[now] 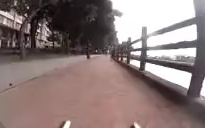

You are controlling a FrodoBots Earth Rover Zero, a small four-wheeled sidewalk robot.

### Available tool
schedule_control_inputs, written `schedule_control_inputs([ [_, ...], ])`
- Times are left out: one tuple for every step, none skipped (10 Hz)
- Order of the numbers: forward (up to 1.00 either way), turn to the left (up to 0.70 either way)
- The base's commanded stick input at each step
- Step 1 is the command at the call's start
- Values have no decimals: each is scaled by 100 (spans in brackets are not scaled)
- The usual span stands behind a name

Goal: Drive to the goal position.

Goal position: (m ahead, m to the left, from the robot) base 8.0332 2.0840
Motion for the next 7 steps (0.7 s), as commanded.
schedule_control_inputs([
  [100, 0],
  [100, 0],
  [100, 0],
  [100, 0],
  [100, 0],
  [100, 0],
  [100, 0],
])
